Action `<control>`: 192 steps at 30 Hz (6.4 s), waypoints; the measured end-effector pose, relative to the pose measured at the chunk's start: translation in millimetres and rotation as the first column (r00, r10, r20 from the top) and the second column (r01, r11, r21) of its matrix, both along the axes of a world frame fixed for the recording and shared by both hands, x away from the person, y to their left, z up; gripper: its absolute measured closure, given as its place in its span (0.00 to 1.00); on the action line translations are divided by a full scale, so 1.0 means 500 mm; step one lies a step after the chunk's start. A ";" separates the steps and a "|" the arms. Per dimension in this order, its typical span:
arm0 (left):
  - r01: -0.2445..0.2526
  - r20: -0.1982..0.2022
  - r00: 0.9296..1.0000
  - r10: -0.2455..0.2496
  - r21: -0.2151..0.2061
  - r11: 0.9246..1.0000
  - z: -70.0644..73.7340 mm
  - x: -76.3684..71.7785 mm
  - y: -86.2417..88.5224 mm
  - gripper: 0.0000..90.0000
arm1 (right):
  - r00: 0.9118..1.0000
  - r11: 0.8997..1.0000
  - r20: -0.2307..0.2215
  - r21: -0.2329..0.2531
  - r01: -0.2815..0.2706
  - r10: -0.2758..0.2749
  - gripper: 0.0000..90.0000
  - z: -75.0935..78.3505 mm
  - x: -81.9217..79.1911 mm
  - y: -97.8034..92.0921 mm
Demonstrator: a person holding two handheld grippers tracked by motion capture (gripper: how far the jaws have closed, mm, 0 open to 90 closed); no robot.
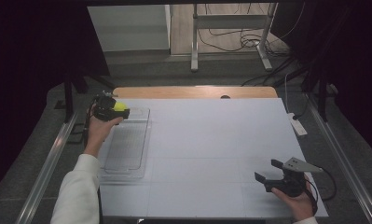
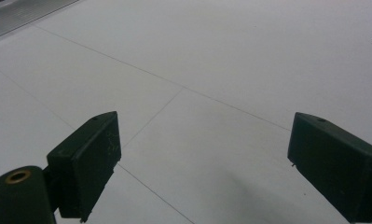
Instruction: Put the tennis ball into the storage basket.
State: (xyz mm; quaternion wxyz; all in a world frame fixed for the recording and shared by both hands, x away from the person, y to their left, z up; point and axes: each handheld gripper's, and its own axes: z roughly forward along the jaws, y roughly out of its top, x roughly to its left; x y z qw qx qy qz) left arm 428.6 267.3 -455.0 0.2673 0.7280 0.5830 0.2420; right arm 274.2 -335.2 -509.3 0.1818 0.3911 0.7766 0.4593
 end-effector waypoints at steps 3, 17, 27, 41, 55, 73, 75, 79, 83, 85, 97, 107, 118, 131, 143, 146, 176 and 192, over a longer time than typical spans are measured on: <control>-0.001 -0.007 1.000 0.001 0.002 1.000 -0.003 0.001 0.000 0.29 | 1.000 1.000 0.000 0.002 -0.001 0.001 0.11 0.000 0.000 0.000; 0.001 -0.065 0.998 -0.001 0.006 1.000 -0.028 0.009 0.002 0.29 | 1.000 1.000 -0.002 -0.002 -0.001 0.001 0.11 -0.001 0.001 0.000; 0.006 -0.087 0.996 -0.006 0.004 1.000 -0.038 0.013 -0.002 0.29 | 1.000 1.000 -0.003 -0.002 -0.001 0.001 0.11 -0.002 0.001 0.001; 0.013 -0.107 0.994 -0.012 0.012 1.000 -0.053 0.017 -0.007 0.29 | 1.000 1.000 -0.002 -0.003 -0.002 0.002 0.11 -0.003 0.001 0.001; 0.025 -0.150 0.989 -0.021 0.024 0.999 -0.069 0.022 -0.014 0.29 | 1.000 1.000 -0.004 -0.004 -0.002 0.002 0.11 -0.003 0.002 0.001; 0.027 -0.197 0.980 -0.015 0.057 0.998 -0.091 0.032 -0.019 0.29 | 1.000 1.000 -0.009 -0.007 -0.001 0.001 0.11 -0.005 0.003 0.002; 0.027 -0.197 0.980 -0.012 0.074 0.997 -0.095 0.032 -0.021 0.29 | 1.000 1.000 -0.010 -0.008 -0.001 0.001 0.11 -0.006 0.002 0.002; 0.030 -0.198 0.980 -0.013 0.086 0.996 -0.097 0.032 -0.024 0.28 | 1.000 1.000 -0.010 -0.007 -0.002 0.002 0.11 -0.006 0.003 0.002; 0.028 -0.200 0.980 -0.009 0.094 0.995 -0.097 0.033 -0.025 0.28 | 1.000 1.000 -0.010 -0.007 -0.002 0.002 0.11 -0.006 0.003 0.002; 0.034 -0.188 0.982 -0.015 0.095 0.995 -0.097 0.032 -0.027 0.26 | 1.000 1.000 -0.010 -0.009 -0.002 0.002 0.11 -0.006 0.003 0.002; 0.047 -0.121 0.992 -0.039 0.067 0.997 -0.073 0.022 -0.031 0.16 | 1.000 1.000 -0.008 -0.008 -0.004 0.004 0.11 -0.004 0.002 0.002; 0.055 -0.061 0.997 -0.053 0.030 0.998 -0.052 0.008 -0.028 0.13 | 1.000 1.000 -0.007 -0.006 -0.003 0.003 0.11 -0.004 0.002 0.002; 0.088 0.009 0.996 -0.088 -0.028 0.996 -0.026 -0.016 -0.023 0.13 | 1.000 1.000 -0.009 -0.002 -0.003 0.003 0.11 -0.005 0.004 0.000; 0.147 0.087 0.986 -0.140 -0.074 0.986 -0.001 -0.055 -0.028 0.13 | 1.000 1.000 -0.012 0.023 0.002 -0.001 0.11 -0.006 0.007 -0.008; 0.245 0.163 0.961 -0.222 -0.142 0.959 0.028 -0.114 -0.053 0.12 | 1.000 1.000 -0.006 0.017 -0.002 0.002 0.11 -0.002 0.008 -0.003; 0.273 0.187 0.952 -0.241 -0.169 0.947 0.036 -0.140 -0.056 0.12 | 1.000 1.000 -0.004 0.013 -0.003 0.003 0.11 -0.002 0.007 -0.001; 0.427 0.258 0.892 -0.372 -0.207 0.880 -0.027 -0.330 -0.110 0.12 | 1.000 1.000 0.005 0.028 -0.002 0.002 0.11 0.005 0.007 0.000; 0.409 0.254 0.898 -0.359 -0.183 0.894 -0.075 -0.372 -0.099 0.12 | 0.999 0.999 0.013 0.034 -0.029 0.029 0.11 0.009 0.016 0.010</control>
